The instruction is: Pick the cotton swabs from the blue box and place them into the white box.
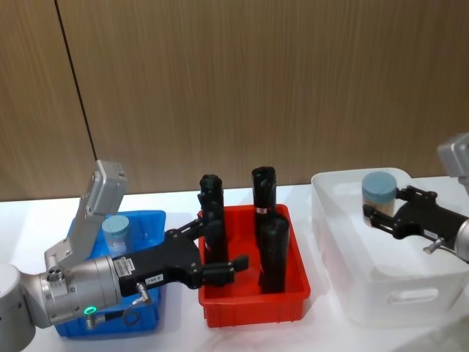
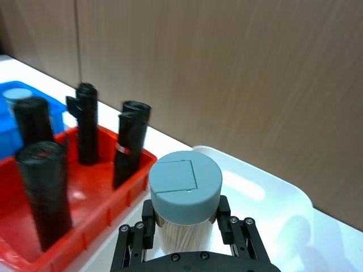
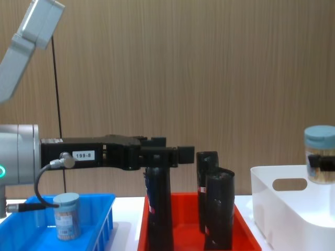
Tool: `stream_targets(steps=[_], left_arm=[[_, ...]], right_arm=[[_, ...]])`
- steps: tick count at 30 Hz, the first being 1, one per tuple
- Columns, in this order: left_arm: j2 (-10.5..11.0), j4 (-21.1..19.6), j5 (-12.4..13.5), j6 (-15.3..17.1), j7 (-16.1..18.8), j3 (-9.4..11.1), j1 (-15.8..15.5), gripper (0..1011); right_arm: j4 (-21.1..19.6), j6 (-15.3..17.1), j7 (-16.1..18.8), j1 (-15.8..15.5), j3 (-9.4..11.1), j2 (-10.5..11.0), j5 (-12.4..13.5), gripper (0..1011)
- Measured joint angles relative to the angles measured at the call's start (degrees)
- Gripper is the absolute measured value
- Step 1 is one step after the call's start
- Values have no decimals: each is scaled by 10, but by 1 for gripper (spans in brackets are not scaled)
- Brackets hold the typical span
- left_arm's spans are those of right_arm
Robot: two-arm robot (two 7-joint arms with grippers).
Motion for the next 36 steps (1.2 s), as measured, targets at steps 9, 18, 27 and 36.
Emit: stream_targets(steps=[9,18,27,36], left_arm=[[0,0,0,0,0,0,0,1003],[0,0,0,0,0,0,0,1003],[0,0,0,0,1,0,0,1003],[-3,-8,12,-8,39,5,6,1003]], right_arm=[[35,1,-16,13,-1,-4,-13,714],[54,-1,-21,19,-3,-6,-16,946],[57,-3,-22,19,-3,-7,-16,1001],[25,-13,-47,-6,-4,-14,-9,1002]])
